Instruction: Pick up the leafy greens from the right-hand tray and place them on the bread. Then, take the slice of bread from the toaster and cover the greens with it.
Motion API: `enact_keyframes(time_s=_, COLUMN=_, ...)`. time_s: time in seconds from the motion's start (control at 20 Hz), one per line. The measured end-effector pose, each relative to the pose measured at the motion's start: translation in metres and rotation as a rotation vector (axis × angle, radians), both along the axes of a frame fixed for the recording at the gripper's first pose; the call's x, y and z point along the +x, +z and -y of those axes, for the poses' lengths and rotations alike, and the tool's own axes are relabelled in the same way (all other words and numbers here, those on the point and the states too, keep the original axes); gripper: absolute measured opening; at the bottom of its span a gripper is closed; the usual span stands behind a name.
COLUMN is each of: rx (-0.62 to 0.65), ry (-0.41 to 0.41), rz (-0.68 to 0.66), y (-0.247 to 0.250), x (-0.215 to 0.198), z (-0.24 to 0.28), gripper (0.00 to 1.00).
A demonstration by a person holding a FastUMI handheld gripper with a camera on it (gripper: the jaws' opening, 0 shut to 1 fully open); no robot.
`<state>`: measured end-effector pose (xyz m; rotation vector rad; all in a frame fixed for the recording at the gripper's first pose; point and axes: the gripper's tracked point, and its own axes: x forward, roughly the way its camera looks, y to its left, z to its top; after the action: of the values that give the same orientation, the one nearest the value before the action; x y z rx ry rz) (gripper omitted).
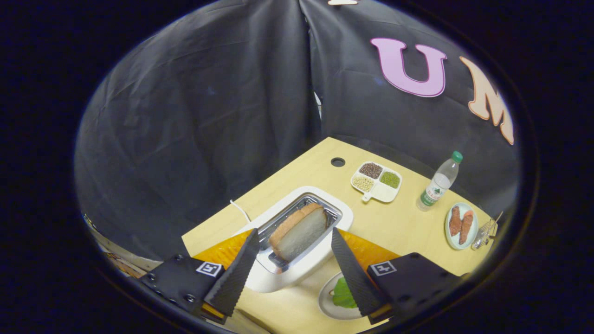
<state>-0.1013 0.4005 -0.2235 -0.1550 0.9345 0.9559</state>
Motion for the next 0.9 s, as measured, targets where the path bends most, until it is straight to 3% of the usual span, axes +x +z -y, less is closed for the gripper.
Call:
enact_keyframes(time_s=0.5, rx=-0.034, ry=-0.041, rz=-0.014, y=-0.028, x=0.001, z=-0.023, gripper=0.95)
enact_keyframes(time_s=0.9, rx=-0.129, ry=-0.082, rz=-0.062, y=-0.039, x=-0.009, z=-0.010, gripper=0.19)
